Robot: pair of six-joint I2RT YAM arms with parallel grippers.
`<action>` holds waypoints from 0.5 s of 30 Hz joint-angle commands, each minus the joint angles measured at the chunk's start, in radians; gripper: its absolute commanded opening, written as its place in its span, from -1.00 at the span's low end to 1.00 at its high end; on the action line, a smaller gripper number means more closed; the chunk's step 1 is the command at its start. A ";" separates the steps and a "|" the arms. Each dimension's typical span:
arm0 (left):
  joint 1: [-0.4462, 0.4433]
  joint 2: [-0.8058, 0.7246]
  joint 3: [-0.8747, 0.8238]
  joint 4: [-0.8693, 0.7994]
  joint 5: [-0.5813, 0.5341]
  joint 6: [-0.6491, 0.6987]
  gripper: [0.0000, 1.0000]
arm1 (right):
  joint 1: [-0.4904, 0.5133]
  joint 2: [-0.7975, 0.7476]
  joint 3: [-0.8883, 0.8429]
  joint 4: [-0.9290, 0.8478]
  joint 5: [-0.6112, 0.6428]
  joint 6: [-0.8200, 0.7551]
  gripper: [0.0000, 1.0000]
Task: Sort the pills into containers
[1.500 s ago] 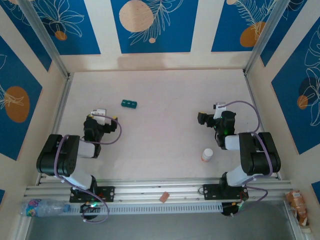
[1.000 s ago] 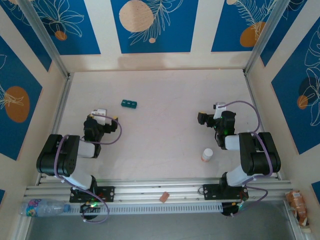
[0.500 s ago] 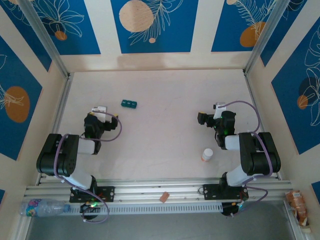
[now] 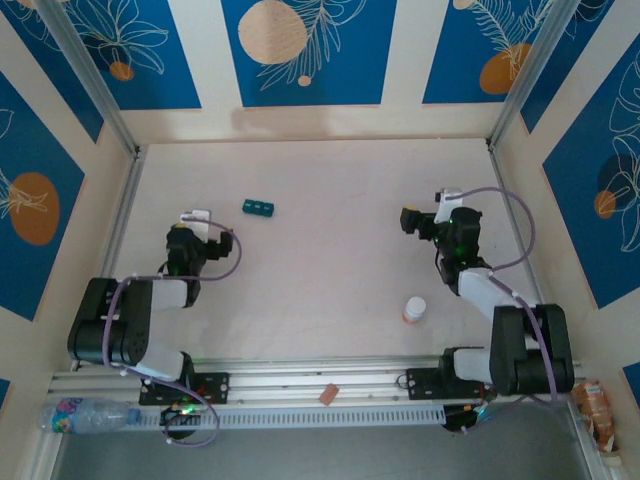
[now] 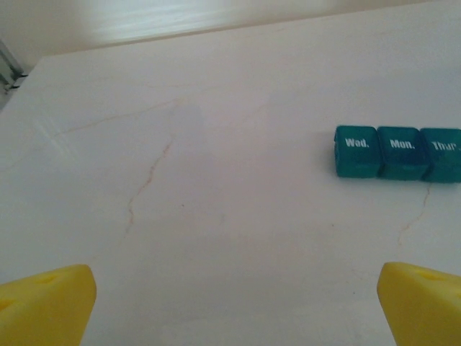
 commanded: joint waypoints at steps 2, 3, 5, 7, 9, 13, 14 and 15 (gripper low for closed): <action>-0.007 -0.099 0.084 -0.181 -0.047 -0.020 1.00 | -0.009 -0.070 0.144 -0.296 0.065 0.217 0.98; -0.005 -0.125 0.091 -0.195 -0.046 -0.031 1.00 | -0.025 -0.077 0.193 -0.378 0.064 0.312 0.98; -0.006 -0.172 0.110 -0.237 -0.034 -0.057 1.00 | -0.075 -0.066 0.270 -0.467 -0.067 0.431 0.98; -0.006 -0.223 0.137 -0.299 -0.020 -0.123 1.00 | -0.082 -0.033 0.338 -0.487 -0.208 0.473 0.98; -0.006 -0.256 0.156 -0.346 0.006 -0.199 1.00 | -0.035 0.010 0.409 -0.502 -0.305 0.450 0.98; -0.005 -0.310 0.171 -0.403 0.041 -0.400 1.00 | 0.146 0.154 0.618 -0.657 -0.325 0.328 0.98; -0.006 -0.320 0.171 -0.418 0.047 -0.440 1.00 | 0.190 0.196 0.667 -0.698 -0.312 0.303 0.99; -0.007 -0.331 0.174 -0.441 0.054 -0.484 1.00 | 0.233 0.244 0.731 -0.742 -0.304 0.280 0.99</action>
